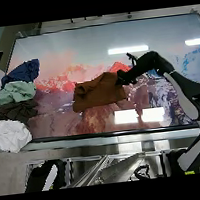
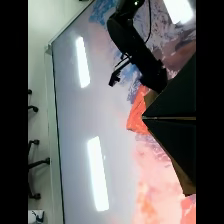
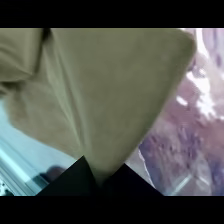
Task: Fold the shirts.
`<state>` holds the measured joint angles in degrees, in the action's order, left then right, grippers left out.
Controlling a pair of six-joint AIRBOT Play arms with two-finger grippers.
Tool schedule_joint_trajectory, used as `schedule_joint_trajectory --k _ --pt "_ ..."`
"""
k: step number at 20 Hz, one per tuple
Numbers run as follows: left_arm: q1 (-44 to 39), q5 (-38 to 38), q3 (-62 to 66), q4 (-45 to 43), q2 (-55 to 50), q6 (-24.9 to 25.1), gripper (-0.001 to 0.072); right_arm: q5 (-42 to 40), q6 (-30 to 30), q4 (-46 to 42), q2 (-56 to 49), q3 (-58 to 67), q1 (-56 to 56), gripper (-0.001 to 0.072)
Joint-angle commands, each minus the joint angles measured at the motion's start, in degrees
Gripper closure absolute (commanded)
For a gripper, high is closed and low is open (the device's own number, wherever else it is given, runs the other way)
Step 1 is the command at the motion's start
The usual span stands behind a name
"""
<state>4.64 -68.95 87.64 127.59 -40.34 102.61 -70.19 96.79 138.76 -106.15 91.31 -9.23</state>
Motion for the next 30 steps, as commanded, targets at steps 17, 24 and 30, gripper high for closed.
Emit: schedule_joint_trajectory --k 17,24,30 --pt "-5.9 0.24 -0.02 -0.5 -0.04 -0.09 0.0693 1.88 -25.14 -49.99 34.56 -35.74 53.9 0.0687" --pt "-5.9 -0.44 0.0 -0.48 -0.04 -1.29 0.0693 3.17 -22.51 -46.25 33.42 -43.41 56.52 0.0542" --pt "-5.9 1.68 0.0 -0.52 -0.24 -1.27 0.0693 -17.64 -20.92 -44.92 34.03 -24.28 56.48 0.0009"
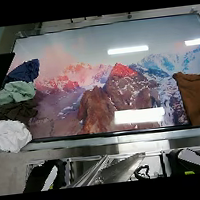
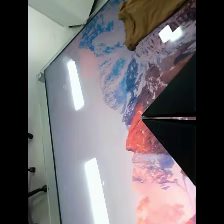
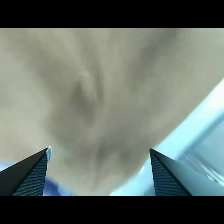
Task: Fold the shirts.
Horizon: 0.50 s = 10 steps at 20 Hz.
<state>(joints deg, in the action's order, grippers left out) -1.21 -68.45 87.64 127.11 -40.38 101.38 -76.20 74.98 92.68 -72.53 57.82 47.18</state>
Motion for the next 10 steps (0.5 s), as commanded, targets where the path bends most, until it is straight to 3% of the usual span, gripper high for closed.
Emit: schedule_joint_trajectory --k 1,2,3,4,5,10 --pt "-0.04 1.57 0.0 -0.04 -0.66 -0.02 0.0693 -13.64 0.92 3.43 1.11 14.34 -0.31 0.001" --pt "-0.04 1.55 0.0 -0.04 -1.33 -0.02 0.0693 -13.31 1.01 7.67 2.32 19.32 -1.4 0.0013" --pt "-0.04 1.25 0.0 -0.04 -2.29 -0.02 0.0693 -11.41 2.12 12.41 3.74 23.23 -2.97 0.0085" --pt "-0.04 0.5 0.0 -0.04 -3.45 -0.04 0.0693 -8.66 4.66 17.38 5.64 26.01 -5.51 0.0394" --pt "-0.04 -0.61 0.0 -0.07 -4.76 -0.04 0.0693 -5.66 7.08 20.76 7.78 27.17 -8.87 0.064" --pt "-1.27 -6.43 -2.6 0.13 -10.08 -1.62 0.0694 3.65 9.97 20.92 16.81 22.86 -33.83 0.0686"
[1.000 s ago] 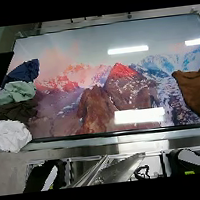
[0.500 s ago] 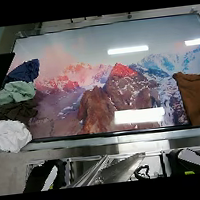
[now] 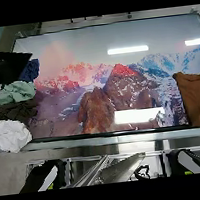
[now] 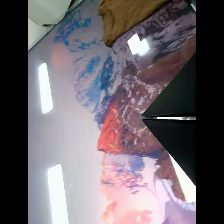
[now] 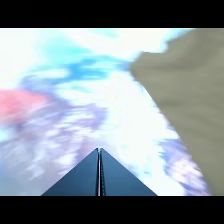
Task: Fold the shirts.
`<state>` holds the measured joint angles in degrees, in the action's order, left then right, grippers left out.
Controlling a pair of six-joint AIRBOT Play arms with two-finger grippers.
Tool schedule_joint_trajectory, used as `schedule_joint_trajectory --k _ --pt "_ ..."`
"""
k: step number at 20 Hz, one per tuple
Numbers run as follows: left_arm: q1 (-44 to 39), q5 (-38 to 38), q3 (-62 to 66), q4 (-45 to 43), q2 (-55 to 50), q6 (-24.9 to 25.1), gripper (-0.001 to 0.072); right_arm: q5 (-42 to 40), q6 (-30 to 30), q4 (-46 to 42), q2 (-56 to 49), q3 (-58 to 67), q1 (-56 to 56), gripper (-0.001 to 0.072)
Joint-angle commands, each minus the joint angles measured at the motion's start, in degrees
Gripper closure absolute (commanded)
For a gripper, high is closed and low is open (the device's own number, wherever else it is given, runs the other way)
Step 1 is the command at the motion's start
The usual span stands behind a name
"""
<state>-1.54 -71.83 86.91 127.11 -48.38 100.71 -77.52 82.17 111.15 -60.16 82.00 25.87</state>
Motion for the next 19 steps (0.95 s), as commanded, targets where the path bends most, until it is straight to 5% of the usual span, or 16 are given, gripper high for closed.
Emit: schedule_joint_trajectory --k 1,7,19 --pt "-2.73 -1.62 -5.14 -0.09 -0.81 -1.42 0.0694 6.58 2.71 1.2 5.9 -4.39 -18.29 0.0686" --pt "-16.59 6.4 -27.87 -5.51 9.11 -8.41 0.0694 17.57 0.13 -2.05 9.66 -18.82 -41.88 0.0685" --pt "-18.88 11.3 -37.05 -5.92 17.51 -8.7 0.0694 17.38 0.15 -1.64 9.49 -18.82 -42.93 0.0685"
